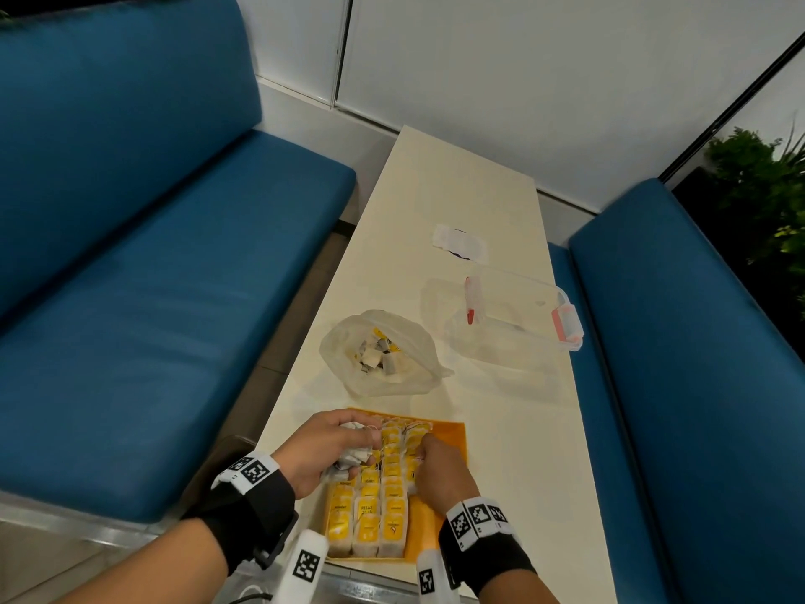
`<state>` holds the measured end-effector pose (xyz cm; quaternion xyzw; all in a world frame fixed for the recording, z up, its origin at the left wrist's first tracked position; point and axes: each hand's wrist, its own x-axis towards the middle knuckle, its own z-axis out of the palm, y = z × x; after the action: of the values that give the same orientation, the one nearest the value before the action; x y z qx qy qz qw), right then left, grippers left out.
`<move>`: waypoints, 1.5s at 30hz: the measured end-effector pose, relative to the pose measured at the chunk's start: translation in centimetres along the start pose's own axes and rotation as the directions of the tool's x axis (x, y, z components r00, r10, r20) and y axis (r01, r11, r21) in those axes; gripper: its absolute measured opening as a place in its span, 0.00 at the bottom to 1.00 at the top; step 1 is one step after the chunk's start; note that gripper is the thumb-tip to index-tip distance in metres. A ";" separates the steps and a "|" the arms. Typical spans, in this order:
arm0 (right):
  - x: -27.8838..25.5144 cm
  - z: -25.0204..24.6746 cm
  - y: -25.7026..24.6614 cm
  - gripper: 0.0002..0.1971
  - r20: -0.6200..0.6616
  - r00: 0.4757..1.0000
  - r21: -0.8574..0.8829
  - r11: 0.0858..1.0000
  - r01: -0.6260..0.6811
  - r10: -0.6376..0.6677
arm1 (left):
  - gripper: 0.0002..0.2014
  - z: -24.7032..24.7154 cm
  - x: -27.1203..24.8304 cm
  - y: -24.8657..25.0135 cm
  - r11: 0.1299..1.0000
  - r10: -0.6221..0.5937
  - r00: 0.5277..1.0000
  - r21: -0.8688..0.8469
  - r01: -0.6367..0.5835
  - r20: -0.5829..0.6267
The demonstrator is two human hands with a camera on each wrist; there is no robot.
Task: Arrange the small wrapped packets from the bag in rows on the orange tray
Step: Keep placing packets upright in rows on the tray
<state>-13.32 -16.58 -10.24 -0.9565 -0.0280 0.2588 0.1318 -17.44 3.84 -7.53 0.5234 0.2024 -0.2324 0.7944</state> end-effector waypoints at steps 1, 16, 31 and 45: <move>0.1 0.1 0.0 0.13 0.002 1.000 0.002 1.000 -0.008 0.008 | 0.12 0.0 0.0 0.0 1.000 -0.001 1.000 -0.001 0.001 0.001; 0.0 -1.0 -0.7 0.14 0.022 0.998 0.123 0.990 -0.066 0.064 | 0.15 -0.4 0.4 -0.3 1.000 0.000 0.999 0.023 -0.001 0.042; -2.4 -3.9 -3.0 0.11 -0.132 0.989 0.738 0.661 0.138 -0.060 | 0.22 0.1 0.1 -0.3 0.943 0.160 0.964 0.257 -0.213 0.214; -3.4 -4.8 -3.2 0.12 -0.311 0.942 0.601 0.743 0.295 -0.122 | 0.20 0.0 -0.1 -0.7 0.945 0.115 0.987 0.294 -0.142 0.110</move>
<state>-13.76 -15.07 -3.74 -0.8693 -0.0289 0.1129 0.4804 -17.90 3.63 -8.01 0.6390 0.0935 -0.2319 0.7274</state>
